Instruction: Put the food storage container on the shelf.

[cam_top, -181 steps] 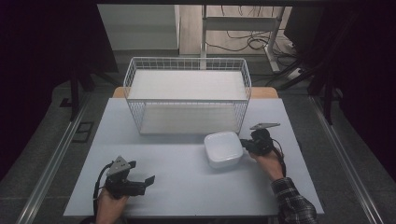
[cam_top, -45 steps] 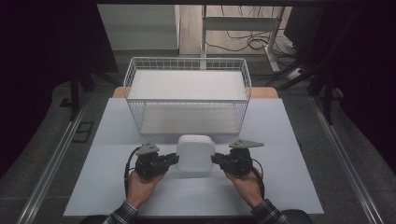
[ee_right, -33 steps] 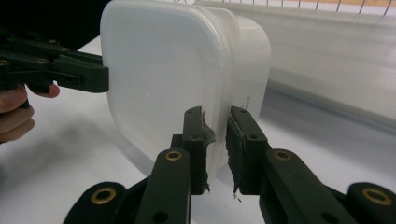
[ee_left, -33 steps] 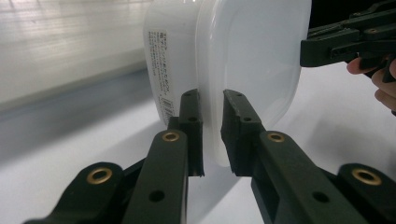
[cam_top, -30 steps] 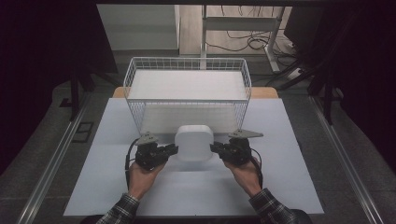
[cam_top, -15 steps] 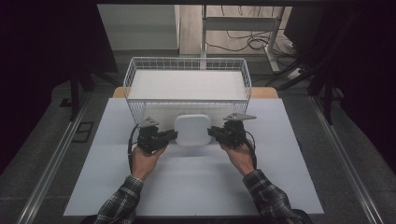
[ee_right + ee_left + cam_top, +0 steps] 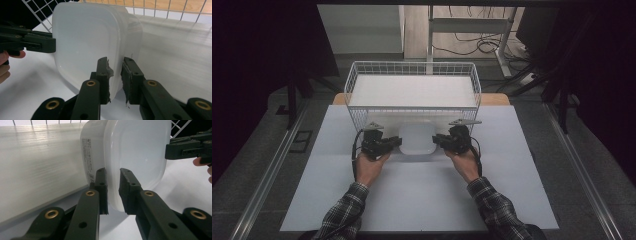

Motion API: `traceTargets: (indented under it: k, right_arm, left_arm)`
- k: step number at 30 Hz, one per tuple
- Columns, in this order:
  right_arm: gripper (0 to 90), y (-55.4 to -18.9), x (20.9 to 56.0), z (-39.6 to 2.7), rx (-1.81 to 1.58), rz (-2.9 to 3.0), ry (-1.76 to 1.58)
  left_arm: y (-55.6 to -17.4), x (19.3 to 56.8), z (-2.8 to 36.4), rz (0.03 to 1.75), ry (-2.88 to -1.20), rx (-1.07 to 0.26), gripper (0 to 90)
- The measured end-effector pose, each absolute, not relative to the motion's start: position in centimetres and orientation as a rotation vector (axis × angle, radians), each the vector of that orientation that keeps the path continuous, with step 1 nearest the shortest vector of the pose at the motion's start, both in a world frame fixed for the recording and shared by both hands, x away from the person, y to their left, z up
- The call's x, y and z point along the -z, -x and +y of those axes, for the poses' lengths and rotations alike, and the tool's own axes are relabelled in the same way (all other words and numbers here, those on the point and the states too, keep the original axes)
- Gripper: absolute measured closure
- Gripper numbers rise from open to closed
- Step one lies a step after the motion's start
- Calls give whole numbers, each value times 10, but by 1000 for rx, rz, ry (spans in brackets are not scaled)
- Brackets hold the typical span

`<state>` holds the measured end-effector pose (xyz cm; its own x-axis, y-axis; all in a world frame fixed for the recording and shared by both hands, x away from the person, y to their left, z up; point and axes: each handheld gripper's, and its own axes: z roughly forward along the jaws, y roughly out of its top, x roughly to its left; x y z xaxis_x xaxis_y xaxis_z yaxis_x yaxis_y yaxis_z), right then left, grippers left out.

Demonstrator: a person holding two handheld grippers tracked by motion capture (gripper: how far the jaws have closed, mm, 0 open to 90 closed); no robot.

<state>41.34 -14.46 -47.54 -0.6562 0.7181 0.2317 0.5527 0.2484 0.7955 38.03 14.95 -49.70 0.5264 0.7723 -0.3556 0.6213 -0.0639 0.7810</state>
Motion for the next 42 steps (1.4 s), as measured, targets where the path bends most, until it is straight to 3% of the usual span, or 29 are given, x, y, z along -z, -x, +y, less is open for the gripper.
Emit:
traceTargets:
  k: [9, 16, 20, 26, 29, 33, 42]
  right_arm:
    - [653, -424, 474, -136, -1327, 2292, -1187]
    - [644, -432, 474, -132, -1305, 2240, -1184]
    - [694, -433, 470, -130, -1288, 2223, -1163]
    - [823, -421, 460, -139, -1332, 2258, -1098]
    - [890, -411, 458, -140, -1349, 2286, -1049]
    - [892, -399, 458, -141, -1338, 2324, -991]
    - [892, -381, 463, -138, -1405, 2353, -943]
  left_arm:
    - [-391, 494, 141, 1196, -1749, -284, 678]
    - [-399, 492, 137, 1206, -1739, -384, 640]
    - [-397, 489, 137, 1199, -1744, -439, 571]
    - [-381, 485, 144, 1169, -1739, -395, 472]
    - [-369, 485, 147, 1130, -1731, -353, 379]
    - [-350, 486, 150, 1076, -1757, -340, 270]
    - [-321, 494, 156, 1028, -1796, -315, 162]
